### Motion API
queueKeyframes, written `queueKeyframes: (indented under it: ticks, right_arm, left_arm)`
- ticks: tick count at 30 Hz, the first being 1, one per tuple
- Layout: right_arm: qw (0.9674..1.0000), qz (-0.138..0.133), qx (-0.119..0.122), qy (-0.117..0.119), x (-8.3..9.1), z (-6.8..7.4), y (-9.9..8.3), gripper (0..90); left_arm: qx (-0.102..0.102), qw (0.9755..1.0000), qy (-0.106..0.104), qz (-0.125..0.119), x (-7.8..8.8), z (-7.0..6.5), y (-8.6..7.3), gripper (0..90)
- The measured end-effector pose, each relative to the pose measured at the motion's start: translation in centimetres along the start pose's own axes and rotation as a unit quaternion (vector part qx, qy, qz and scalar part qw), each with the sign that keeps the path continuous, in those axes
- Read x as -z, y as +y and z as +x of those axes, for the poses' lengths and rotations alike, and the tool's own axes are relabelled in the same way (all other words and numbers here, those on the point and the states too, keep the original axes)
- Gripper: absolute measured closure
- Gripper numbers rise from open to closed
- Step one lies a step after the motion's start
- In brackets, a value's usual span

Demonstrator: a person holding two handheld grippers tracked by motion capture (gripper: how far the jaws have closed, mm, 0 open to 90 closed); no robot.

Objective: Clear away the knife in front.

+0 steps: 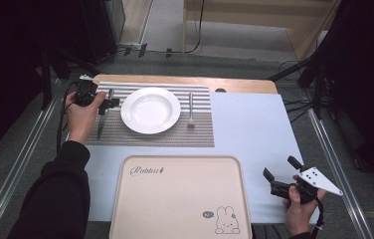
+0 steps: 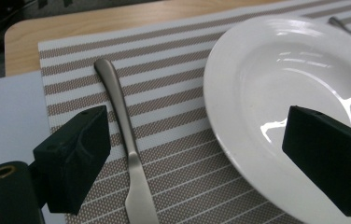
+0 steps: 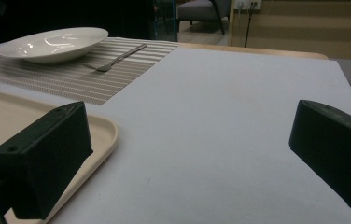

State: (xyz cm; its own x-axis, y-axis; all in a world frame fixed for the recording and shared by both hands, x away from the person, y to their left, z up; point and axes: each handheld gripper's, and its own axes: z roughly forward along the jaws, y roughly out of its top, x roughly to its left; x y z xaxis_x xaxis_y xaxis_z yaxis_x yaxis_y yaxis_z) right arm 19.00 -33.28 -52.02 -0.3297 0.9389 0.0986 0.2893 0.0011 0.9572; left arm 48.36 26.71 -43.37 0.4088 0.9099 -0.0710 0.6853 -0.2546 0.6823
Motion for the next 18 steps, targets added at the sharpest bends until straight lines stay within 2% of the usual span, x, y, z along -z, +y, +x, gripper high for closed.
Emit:
queueKeyframes:
  ticks: [1, 2, 3, 4, 5, 6, 8, 13, 16, 18]
  right_arm:
    - [1.0, 0.0, 0.0, 0.0, 0.0, 0.0, 0.0, 0.0]
    - [1.0, -0.001, -0.001, 0.001, 0.0, 0.0, 0.0, 0.0]
    - [1.0, -0.001, -0.001, 0.001, 0.0, 0.0, 0.0, 0.0]
    - [1.0, -0.001, 0.0, 0.001, 0.0, 0.0, 0.0, 0.0]
    - [1.0, -0.001, 0.0, 0.0, 0.0, 0.0, 0.0, 0.0]
    - [1.0, -0.001, 0.0, 0.0, 0.0, 0.0, 0.0, 0.0]
    - [1.0, -0.001, 0.0, 0.0, 0.0, 0.0, 0.0, 0.0]
    - [1.0, -0.001, 0.0, 0.0, -0.1, 0.0, 0.0, 0.0]
    - [1.0, 0.0, 0.003, -0.001, -0.1, 0.0, 0.0, 0.0]
    - [1.0, 0.0, 0.005, -0.002, -0.1, 0.0, 0.0, 0.0]
  left_arm:
    - [0.003, 1.0, 0.006, 0.004, -0.1, 0.1, 0.0, 14.2]
    - [0.018, 0.9996, 0.01, 0.019, -0.4, 0.3, 0.2, 14.5]
    - [0.018, 0.9996, 0.01, 0.019, -0.4, 0.3, 0.2, 16.3]
    - [0.031, 0.9989, 0.017, 0.032, -0.6, 0.5, 0.3, 16.3]
    - [0.047, 0.9977, 0.028, 0.041, -0.8, 0.6, 0.5, 25.2]
    - [0.059, 0.9966, 0.035, 0.046, -0.8, 0.7, 0.6, 25.2]
    - [0.073, 0.9953, 0.044, 0.046, -0.9, 0.9, 0.8, 33.8]
    - [0.06, 0.9927, 0.074, 0.074, -1.7, 1.1, 0.7, 41.8]
    - [0.05, 0.9922, 0.08, 0.081, -2.2, 1.2, 0.6, 49.1]
    - [0.047, 0.9928, 0.076, 0.08, -2.5, 1.2, 0.6, 51.3]
